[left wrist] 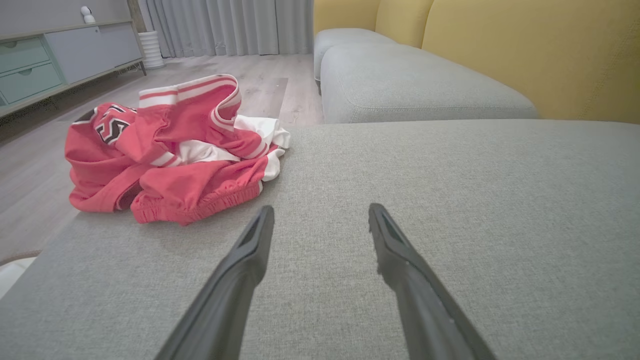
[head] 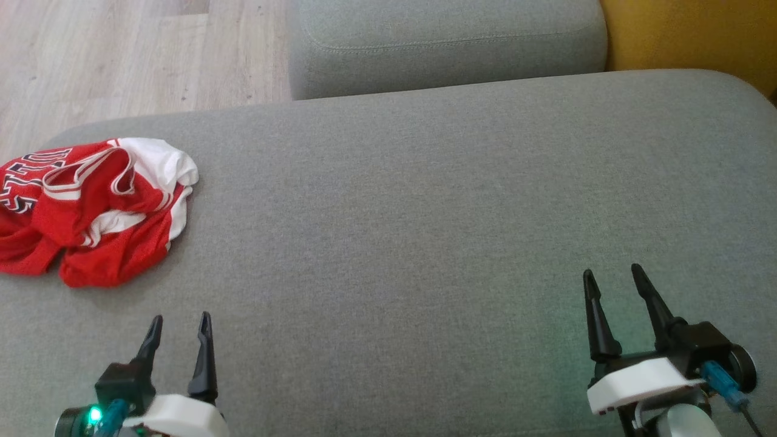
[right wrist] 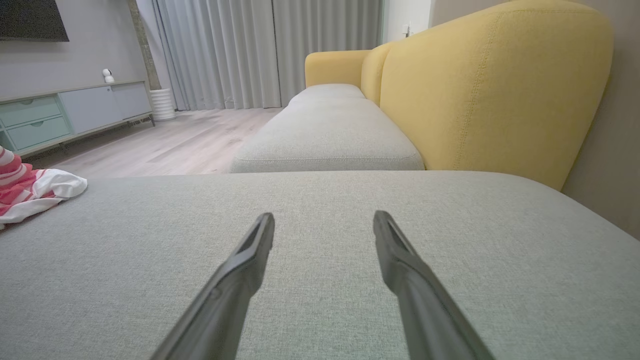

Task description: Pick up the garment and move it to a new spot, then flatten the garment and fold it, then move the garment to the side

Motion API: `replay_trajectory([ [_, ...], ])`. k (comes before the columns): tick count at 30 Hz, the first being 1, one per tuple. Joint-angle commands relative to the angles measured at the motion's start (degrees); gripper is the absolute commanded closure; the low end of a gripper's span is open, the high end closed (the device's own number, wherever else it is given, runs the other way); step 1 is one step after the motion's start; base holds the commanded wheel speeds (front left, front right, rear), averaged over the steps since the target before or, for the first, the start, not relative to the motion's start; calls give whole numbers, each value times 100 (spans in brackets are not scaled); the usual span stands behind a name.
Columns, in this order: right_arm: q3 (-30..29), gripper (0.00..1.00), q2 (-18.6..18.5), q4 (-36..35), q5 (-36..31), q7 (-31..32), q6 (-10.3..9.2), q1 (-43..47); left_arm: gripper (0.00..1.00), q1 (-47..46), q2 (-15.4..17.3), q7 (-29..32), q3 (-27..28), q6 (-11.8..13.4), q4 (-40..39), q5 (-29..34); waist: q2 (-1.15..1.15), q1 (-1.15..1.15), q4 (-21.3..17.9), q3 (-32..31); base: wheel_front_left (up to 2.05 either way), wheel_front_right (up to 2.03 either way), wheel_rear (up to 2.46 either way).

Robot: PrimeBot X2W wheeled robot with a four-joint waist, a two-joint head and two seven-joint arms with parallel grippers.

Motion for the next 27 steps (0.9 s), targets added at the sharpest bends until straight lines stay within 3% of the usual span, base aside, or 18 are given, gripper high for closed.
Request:
replay_trajectory([
  [1, 142, 0, -38, -141, 52, -69, -4, -139, 0, -164, 10, -71, 228, -20, -137, -61, 0, 0, -5, 2, 0, 0, 0],
  [17, 172, 0, -38, -90, 148, -69, -4, -140, 0, -252, -76, -71, 296, -124, -44, -53, 0, 0, 91, 3, 0, 0, 0],
  [21, 188, 0, -38, -106, 185, -69, -4, -108, 0, -297, -89, -71, 274, -146, -41, -27, 0, 0, 392, -2, 0, 0, 0],
  [27, 294, 0, -38, -117, 240, -69, -4, -118, 0, -284, -112, -71, 193, -149, -32, -21, 0, 0, 1245, -18, 0, 0, 0],
])
